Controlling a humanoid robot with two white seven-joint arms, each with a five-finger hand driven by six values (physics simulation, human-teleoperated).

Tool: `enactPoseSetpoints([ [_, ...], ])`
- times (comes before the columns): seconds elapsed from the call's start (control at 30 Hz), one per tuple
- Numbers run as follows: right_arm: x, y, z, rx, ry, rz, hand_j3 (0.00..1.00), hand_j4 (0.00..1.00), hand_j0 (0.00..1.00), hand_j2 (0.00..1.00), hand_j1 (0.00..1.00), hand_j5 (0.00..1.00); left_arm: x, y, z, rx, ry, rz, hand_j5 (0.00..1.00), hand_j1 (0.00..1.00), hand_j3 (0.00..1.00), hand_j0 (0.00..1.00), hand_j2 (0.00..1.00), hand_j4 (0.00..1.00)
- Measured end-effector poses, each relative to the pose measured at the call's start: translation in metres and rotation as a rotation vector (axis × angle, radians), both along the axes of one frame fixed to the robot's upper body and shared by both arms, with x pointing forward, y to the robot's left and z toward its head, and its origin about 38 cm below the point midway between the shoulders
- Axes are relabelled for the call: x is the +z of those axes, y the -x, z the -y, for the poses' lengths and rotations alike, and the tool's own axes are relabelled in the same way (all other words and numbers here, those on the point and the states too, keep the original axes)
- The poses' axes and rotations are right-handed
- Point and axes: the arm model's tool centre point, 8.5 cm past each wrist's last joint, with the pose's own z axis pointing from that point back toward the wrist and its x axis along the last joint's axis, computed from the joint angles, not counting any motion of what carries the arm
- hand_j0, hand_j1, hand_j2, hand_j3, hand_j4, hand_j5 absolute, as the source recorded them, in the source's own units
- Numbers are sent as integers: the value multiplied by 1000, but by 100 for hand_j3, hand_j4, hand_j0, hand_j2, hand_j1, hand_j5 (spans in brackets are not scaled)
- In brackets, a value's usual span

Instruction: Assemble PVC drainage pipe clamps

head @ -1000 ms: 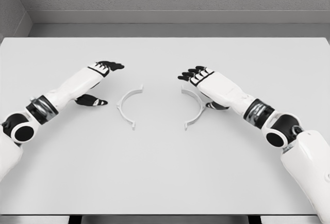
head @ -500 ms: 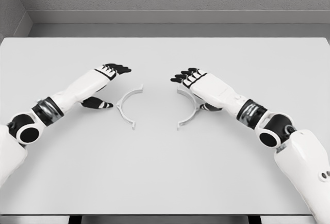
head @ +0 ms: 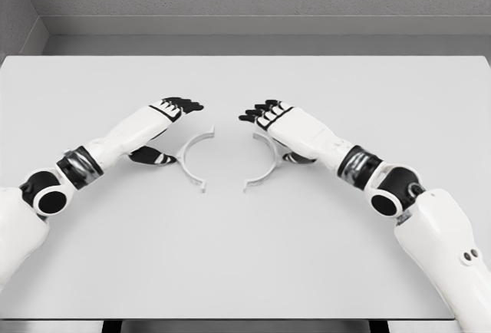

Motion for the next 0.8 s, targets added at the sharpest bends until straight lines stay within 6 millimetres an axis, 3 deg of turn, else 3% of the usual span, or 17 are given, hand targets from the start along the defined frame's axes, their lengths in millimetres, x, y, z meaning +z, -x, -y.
enactPoseSetpoints([
  [0.23,6,-6,4,-20,5,11,100,100,100,100,100,100,-1,0,9,-7,21,0,100,100,100,100,100,100],
  [0.4,27,-15,53,-138,-13,59,100,100,100,100,100,100,-2,0,14,-11,32,-1,100,100,100,100,100,100],
  [0.53,40,2,97,-216,-49,109,100,100,100,100,100,100,2,-2,10,-4,33,6,100,100,100,100,100,100],
  [0.63,62,10,129,-233,-72,191,100,100,100,100,100,100,5,-5,7,4,33,11,100,100,100,100,100,100],
  [0.8,73,18,161,-254,-18,203,100,100,100,100,100,100,9,-14,2,22,29,17,100,100,100,100,100,100],
])
